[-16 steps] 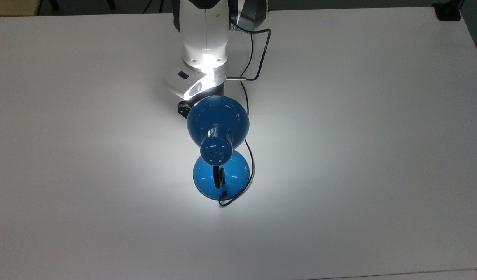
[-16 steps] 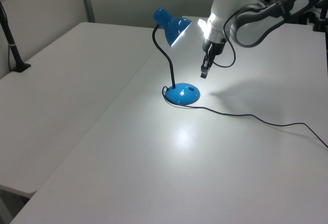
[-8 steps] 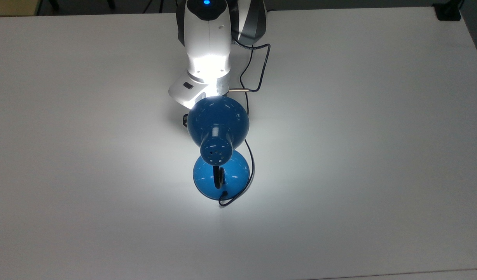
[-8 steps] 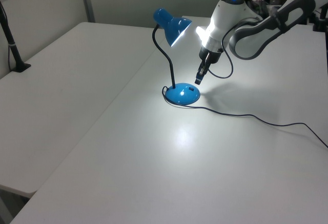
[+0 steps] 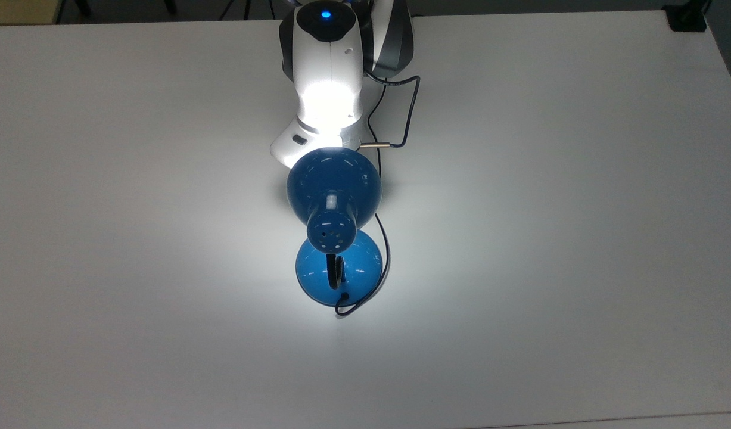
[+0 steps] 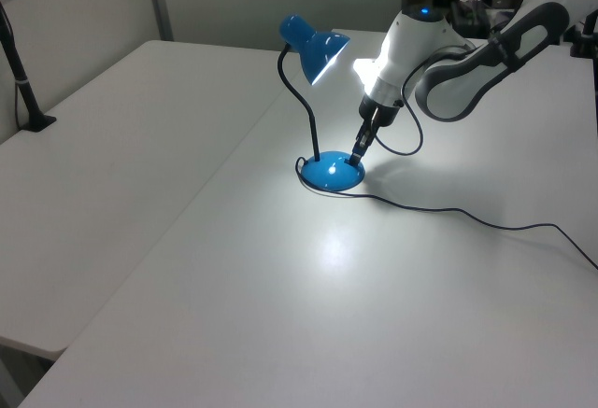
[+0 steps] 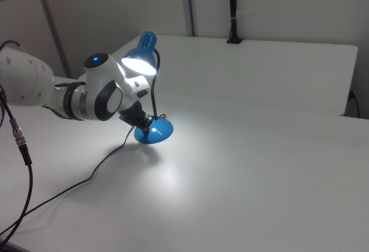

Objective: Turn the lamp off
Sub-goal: 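Press down on the switch on the lamp base with the gripper fingers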

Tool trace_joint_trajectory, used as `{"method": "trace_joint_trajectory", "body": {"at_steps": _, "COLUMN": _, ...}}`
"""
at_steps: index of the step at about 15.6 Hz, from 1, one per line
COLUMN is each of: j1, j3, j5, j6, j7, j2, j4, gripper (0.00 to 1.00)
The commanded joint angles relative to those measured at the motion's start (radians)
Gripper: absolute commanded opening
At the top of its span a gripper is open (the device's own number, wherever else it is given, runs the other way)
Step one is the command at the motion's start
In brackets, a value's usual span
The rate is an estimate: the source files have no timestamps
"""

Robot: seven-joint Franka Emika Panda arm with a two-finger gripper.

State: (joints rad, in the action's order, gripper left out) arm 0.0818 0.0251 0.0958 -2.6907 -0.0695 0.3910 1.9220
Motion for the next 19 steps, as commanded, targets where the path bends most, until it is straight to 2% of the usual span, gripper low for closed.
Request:
{"method": "trace_joint_trajectory", "body": {"at_steps": 1, "j1": 0.0, "j3": 0.004, "j5": 0.004, "j6": -0.041, "j7": -0.021, "j2": 0.0, "j4": 0.017, "gripper": 0.0}}
{"method": "trace_joint_trajectory", "body": {"at_steps": 13, "j1": -0.007, "j3": 0.004, "j5": 0.005, "j6": -0.015, "j7": -0.021, "j2": -0.006, "j4": 0.063, "gripper": 0.0}}
{"method": "trace_joint_trajectory", "body": {"at_steps": 19, "j1": -0.008, "j3": 0.004, "j5": 0.004, "j6": 0.288, "j7": -0.027, "j2": -0.151, "j4": 0.049, "gripper": 0.0}}
